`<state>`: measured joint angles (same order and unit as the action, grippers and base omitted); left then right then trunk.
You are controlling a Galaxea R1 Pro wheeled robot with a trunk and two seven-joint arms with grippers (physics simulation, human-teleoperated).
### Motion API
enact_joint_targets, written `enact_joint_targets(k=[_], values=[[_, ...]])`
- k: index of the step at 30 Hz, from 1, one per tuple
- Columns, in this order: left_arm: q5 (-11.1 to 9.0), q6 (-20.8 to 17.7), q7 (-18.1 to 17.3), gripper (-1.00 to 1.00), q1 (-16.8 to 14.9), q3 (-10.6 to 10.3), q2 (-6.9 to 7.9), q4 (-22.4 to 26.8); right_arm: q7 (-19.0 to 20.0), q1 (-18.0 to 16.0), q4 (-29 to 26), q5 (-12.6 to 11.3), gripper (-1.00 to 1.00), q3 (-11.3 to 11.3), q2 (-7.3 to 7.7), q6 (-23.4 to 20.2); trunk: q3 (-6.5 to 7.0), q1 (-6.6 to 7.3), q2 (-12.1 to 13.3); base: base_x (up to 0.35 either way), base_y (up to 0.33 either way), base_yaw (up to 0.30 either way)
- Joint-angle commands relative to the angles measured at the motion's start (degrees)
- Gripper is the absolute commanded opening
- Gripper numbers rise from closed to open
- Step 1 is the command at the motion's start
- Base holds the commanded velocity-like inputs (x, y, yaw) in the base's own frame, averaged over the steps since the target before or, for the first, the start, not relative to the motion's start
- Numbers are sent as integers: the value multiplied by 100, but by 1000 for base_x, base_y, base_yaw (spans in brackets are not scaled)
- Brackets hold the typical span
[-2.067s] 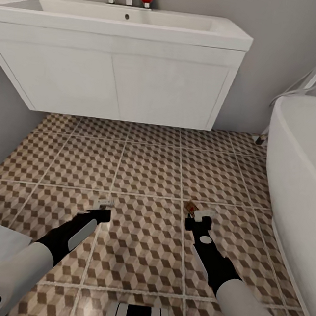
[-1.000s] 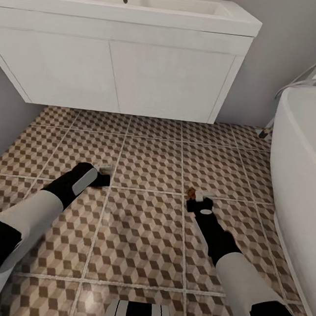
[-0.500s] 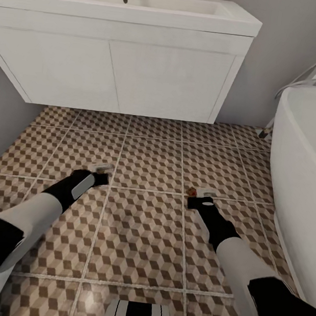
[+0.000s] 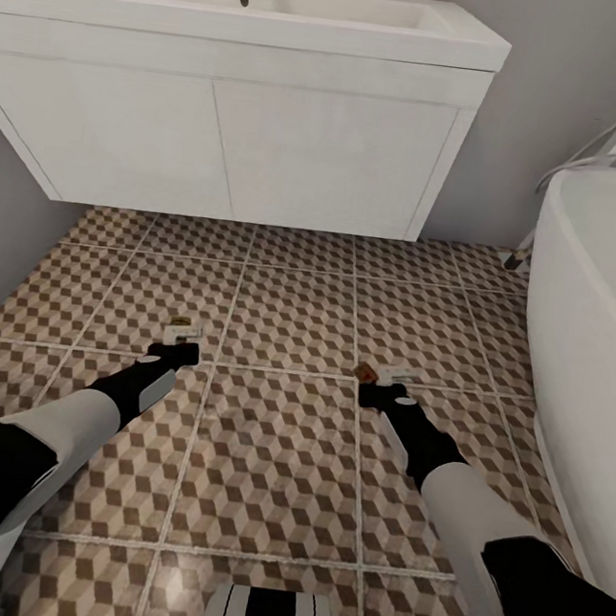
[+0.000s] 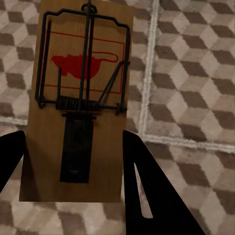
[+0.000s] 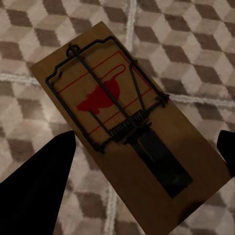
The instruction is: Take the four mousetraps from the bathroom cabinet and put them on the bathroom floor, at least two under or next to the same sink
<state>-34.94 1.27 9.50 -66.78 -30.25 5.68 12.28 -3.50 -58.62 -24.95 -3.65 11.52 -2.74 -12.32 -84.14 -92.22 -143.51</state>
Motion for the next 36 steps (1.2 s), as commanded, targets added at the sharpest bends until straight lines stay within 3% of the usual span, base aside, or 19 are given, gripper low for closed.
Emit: enact_joint_targets(k=[1, 7, 10, 12, 16, 22, 32, 36], values=[[-50, 15, 12, -100, -2, -50, 3, 3, -35, -3, -8, -39, -100, 44, 3, -31, -3, 1, -1, 0, 0, 0], [-48, -27, -355, -100, -2, -51, -4, -6, -128, -9, -11, -39, -100, 42, -128, -18, -3, 1, -1, 0, 0, 0], [-48, -152, -408, -100, -2, -51, -13, -1, -659, -27, -23, -48, -100, 40, -224, -10, -3, 1, -1, 0, 0, 0], [-51, -451, -422, -100, -2, -51, -38, 24, -923, -36, -26, -54, -100, 39, -265, 36, -3, 1, -1, 0, 0, 0], [-53, -1466, -423, -100, -2, -46, -124, 163, -1181, -43, -28, -64, -100, 42, -308, 272, -3, 1, -1, 0, 0, 0], [-56, -2104, -420, -100, -2, -49, -136, 553, -1211, -44, -47, -51, -100, 51, -310, 338, -3, 1, -1, 0, 0, 0], [-66, -2411, -415, -100, -2, -34, -137, 633, -1138, -36, -386, 6, -100, 165, -280, 340, -3, 1, -1, 0, 0, 0], [-66, -2427, -414, -100, -2, -34, -137, 627, -749, -35, -410, 12, -100, 431, -279, 343, -5, 1, -1, 0, 0, 0]])
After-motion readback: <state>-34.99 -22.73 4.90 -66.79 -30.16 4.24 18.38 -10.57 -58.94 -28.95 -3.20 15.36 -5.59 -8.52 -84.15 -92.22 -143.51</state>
